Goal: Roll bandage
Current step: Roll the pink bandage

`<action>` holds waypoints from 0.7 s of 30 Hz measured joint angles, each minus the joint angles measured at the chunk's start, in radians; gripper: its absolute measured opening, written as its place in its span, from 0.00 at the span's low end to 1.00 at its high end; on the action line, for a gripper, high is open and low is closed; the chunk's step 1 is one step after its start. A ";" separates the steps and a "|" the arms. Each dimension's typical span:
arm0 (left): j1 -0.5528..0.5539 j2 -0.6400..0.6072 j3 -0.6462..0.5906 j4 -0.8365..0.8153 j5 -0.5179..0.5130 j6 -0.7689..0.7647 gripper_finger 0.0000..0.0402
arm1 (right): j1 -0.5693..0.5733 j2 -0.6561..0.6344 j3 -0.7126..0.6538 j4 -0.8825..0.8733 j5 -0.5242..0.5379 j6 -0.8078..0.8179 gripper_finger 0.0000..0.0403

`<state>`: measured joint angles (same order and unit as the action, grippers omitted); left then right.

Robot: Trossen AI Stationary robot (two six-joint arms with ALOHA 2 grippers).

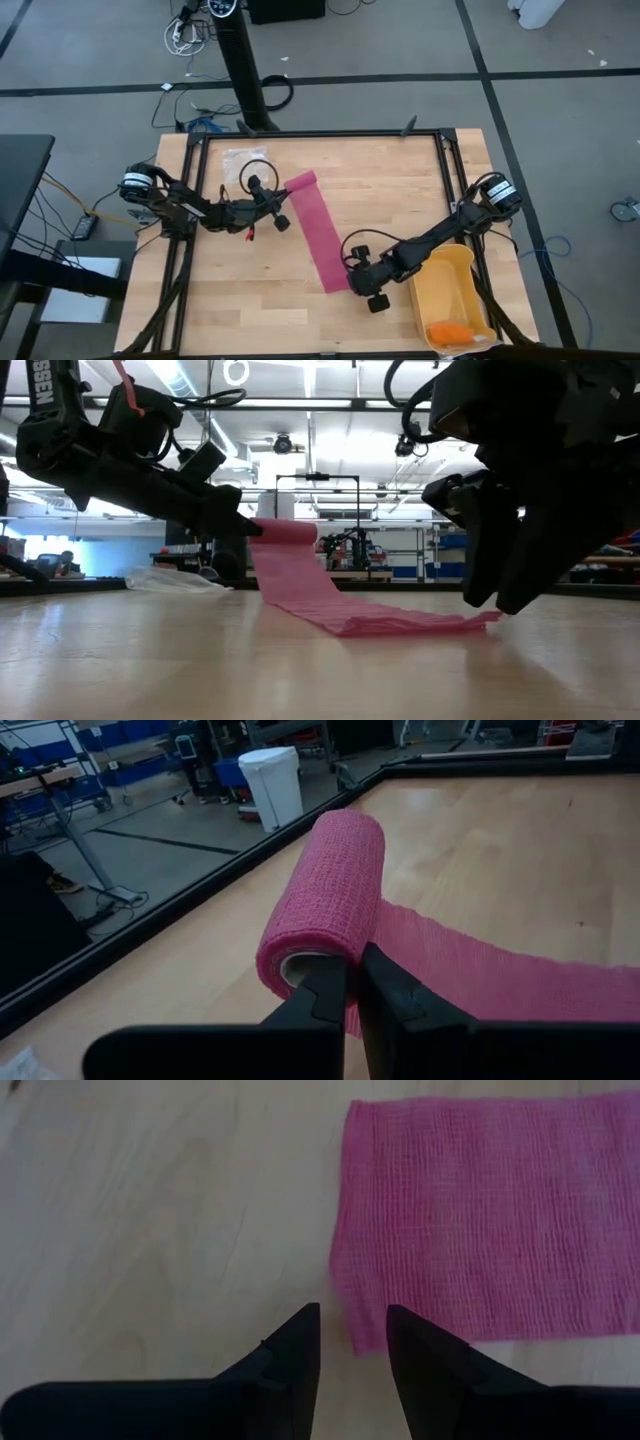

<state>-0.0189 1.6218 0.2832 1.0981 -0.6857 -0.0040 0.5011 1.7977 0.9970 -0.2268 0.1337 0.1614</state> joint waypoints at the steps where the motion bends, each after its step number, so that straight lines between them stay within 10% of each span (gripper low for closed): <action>1: 0.000 0.000 0.000 0.000 0.000 0.000 0.04 | 0.000 0.000 0.000 0.000 0.005 -0.009 0.29; 21: 0.000 0.000 0.000 -0.021 0.001 0.000 0.04 | -0.011 0.016 0.000 0.019 -0.011 -0.042 0.26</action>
<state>-0.0188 1.6215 0.2833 1.0767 -0.6845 -0.0044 0.4902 1.8140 0.9972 -0.2079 0.1230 0.1192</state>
